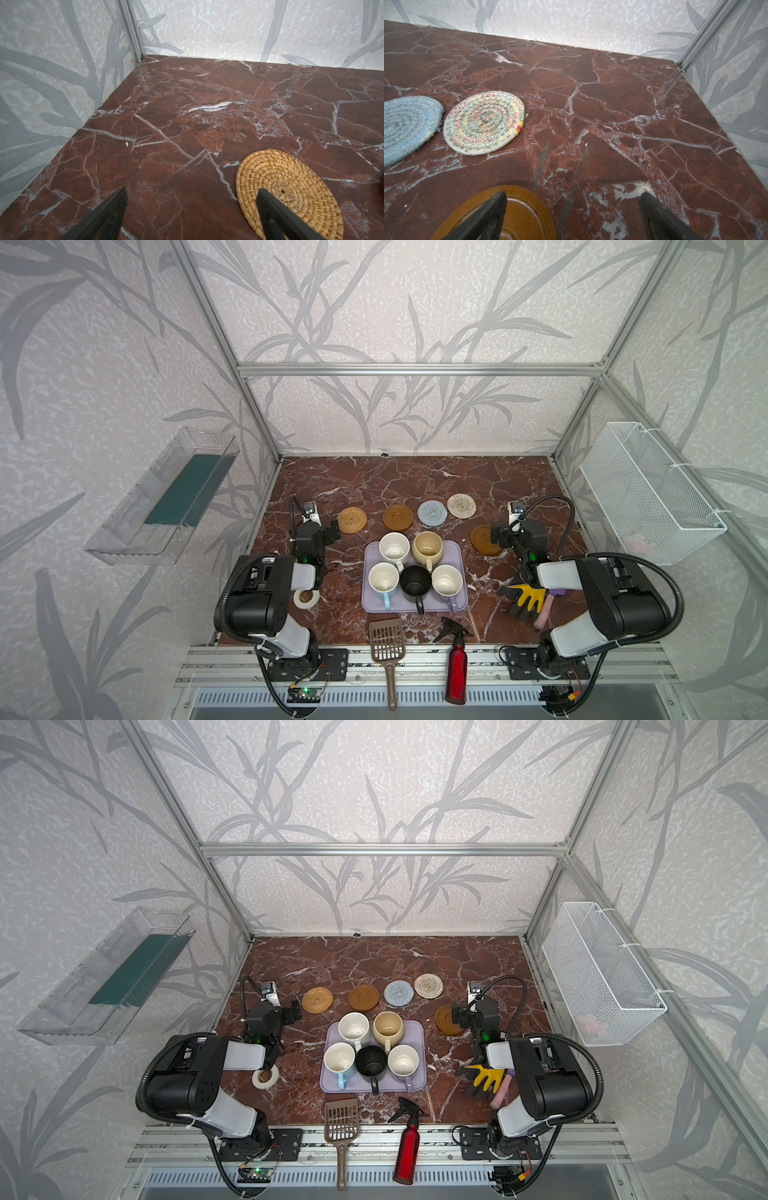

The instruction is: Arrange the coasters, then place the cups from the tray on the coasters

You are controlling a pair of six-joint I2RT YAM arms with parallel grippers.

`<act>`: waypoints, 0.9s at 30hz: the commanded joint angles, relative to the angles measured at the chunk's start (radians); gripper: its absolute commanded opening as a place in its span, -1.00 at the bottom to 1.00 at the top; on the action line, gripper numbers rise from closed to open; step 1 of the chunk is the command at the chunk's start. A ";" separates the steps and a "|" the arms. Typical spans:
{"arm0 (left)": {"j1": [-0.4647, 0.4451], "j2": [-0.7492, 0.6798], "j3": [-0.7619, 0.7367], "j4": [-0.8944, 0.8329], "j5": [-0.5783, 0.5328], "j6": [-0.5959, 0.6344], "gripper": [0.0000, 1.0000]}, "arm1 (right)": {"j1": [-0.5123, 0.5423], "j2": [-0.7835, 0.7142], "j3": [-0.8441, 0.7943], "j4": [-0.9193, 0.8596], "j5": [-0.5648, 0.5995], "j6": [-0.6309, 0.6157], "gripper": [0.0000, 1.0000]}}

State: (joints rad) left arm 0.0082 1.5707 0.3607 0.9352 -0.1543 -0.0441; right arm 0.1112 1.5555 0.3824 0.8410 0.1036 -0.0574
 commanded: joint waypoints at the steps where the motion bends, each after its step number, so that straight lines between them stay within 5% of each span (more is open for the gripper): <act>1: 0.005 0.000 0.020 0.006 0.008 0.012 0.98 | 0.002 -0.009 0.018 0.019 0.000 -0.006 0.98; 12: 0.006 -0.067 -0.007 0.006 -0.008 0.006 0.98 | 0.002 -0.050 0.019 -0.008 0.011 0.001 0.98; 18: 0.003 -0.246 0.034 -0.245 -0.076 -0.034 0.94 | 0.002 -0.170 0.064 -0.218 0.016 0.023 0.98; 27: -0.002 -0.495 0.139 -0.624 0.003 -0.138 0.98 | 0.002 -0.385 0.196 -0.638 -0.057 0.247 0.98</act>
State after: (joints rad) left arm 0.0067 1.1244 0.4740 0.4725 -0.1692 -0.1040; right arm 0.1112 1.2072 0.5339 0.3801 0.0860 0.0784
